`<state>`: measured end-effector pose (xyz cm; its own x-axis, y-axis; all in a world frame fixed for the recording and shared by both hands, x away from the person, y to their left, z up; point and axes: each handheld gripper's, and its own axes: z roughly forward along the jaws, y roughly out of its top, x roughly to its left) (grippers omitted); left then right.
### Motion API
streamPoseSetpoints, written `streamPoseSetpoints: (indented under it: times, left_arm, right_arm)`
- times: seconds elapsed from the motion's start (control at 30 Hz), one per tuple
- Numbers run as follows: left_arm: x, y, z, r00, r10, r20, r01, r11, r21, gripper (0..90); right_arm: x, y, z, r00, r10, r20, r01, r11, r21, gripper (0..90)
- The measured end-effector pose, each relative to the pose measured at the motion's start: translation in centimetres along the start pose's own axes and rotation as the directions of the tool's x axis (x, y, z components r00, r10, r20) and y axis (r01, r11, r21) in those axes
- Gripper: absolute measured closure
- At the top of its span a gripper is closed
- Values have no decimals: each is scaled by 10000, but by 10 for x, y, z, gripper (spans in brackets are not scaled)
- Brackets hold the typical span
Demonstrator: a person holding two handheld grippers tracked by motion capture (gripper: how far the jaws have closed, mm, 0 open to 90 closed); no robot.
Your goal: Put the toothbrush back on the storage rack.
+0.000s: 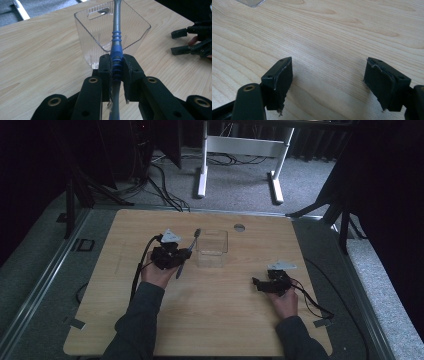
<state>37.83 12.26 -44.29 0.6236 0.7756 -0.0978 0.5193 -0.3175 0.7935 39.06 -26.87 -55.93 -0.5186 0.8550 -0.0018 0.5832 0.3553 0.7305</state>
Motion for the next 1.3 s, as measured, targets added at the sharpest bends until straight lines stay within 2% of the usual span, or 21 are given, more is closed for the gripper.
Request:
streamPoseSetpoints:
  times: [0.37,0.63,0.9,1.3]
  left_arm:
    - [-1,5,1,9997,-233,74,235,9994,-271,781]
    - [-3,7,2,9998,-175,27,176,9993,-343,781]
    - [-2,9,3,9992,-408,23,408,9970,-665,782]
    - [0,14,4,9990,-452,-31,446,9935,-1051,781]
  right_arm:
    - [0,0,0,10000,-3,-3,3,10000,-2,227]
    - [0,0,0,10000,-3,-6,3,10000,-1,227]
    - [0,0,0,10000,-3,-10,3,10000,-8,227]
    - [0,0,0,10000,-7,-13,7,10000,-9,227]
